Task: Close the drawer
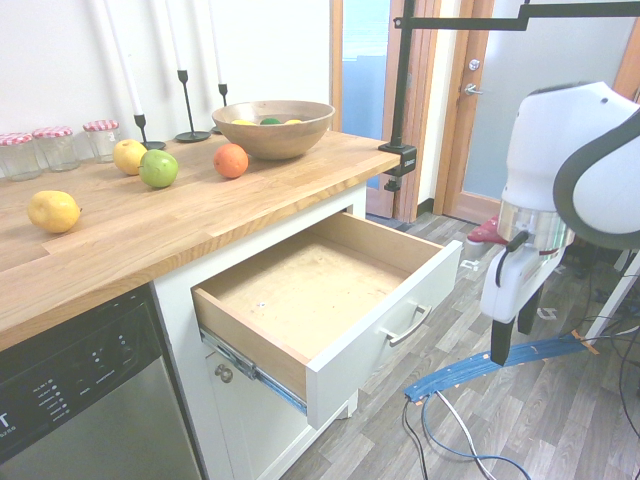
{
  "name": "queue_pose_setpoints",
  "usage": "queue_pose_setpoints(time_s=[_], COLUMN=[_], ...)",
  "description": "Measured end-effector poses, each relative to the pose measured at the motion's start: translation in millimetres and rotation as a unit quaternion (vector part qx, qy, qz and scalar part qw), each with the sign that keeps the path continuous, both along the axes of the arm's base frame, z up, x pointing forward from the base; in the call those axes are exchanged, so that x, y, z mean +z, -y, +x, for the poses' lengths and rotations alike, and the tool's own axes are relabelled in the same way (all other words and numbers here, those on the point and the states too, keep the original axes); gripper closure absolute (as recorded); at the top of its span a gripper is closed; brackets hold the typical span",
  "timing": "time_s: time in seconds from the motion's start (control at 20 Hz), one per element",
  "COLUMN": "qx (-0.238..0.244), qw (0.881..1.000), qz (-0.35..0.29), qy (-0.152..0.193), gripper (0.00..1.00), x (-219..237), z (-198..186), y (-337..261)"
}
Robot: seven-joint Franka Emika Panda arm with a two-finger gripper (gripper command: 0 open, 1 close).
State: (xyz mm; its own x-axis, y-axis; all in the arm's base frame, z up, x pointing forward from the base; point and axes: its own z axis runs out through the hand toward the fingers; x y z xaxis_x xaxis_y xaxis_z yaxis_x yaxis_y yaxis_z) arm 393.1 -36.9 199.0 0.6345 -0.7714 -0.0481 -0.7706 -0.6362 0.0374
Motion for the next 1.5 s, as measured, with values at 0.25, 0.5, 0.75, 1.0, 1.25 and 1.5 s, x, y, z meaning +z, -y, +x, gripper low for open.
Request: queue_pose_setpoints(time_s=[0.25,0.5,0.75,1.0,1.25,1.5], qx=[0.012,0.015,0.016,0.024,0.028,0.037], qw=[1.000,1.000,1.000,1.000,1.000,0.999], qz=[0.005,0.008,0.010,0.009,0.008,0.006], qy=[-0.004,-0.011,-0.006,0.005,0.009,0.021], gripper=[0.00,0.00,0.00,1.00,1.00,1.00], x=[-31,-55,-64,-65,-68,-68], z=[25,48,62,67,69,74], y=[15,17,15,11,7,5])
